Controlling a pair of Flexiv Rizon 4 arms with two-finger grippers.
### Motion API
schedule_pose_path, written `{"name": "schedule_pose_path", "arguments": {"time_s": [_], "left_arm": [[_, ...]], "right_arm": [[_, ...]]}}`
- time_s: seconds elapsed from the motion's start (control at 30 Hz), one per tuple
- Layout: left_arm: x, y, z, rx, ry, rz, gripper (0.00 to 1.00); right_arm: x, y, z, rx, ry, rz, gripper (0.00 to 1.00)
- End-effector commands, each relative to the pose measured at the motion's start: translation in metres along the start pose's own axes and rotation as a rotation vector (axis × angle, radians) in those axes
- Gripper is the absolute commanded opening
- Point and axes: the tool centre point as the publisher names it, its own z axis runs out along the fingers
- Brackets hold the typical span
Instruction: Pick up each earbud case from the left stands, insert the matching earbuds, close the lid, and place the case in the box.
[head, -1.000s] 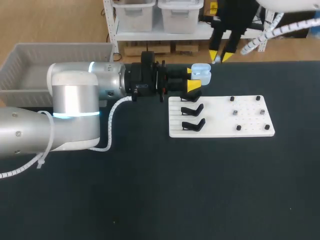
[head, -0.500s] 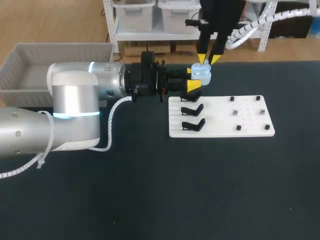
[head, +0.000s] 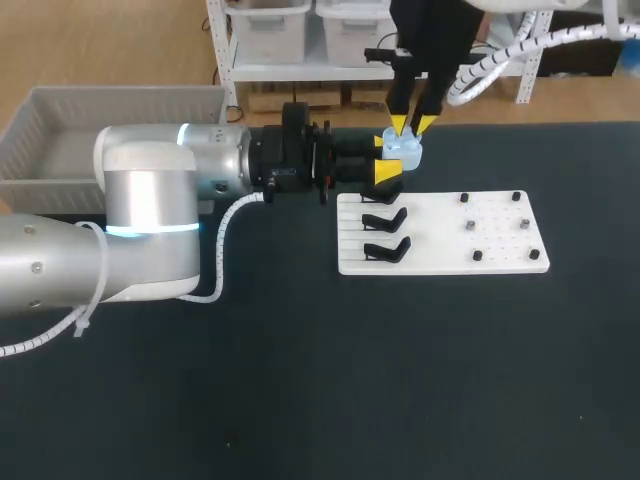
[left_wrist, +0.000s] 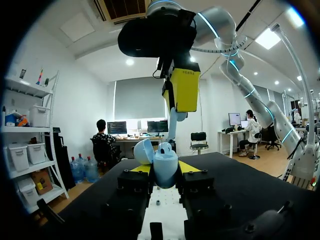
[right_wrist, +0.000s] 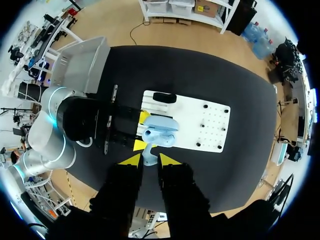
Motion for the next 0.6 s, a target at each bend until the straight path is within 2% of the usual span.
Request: {"name": "schedule_pose_path", "arguments": {"time_s": [0.03, 0.6], "left_arm": [[0.0003, -0.0015, -0.0001, -0.005, -0.001, 0.002, 0.0], [0.0003, -0.0015, -0.0001, -0.005, -0.001, 0.002, 0.0]], "right_arm": [[-0.0034, -0.0014, 0.0022, 0.002, 0.008, 0.0, 0.0], [-0.0059, 0.002, 0.0089, 0.002, 0.024, -0.015, 0.0]]}}
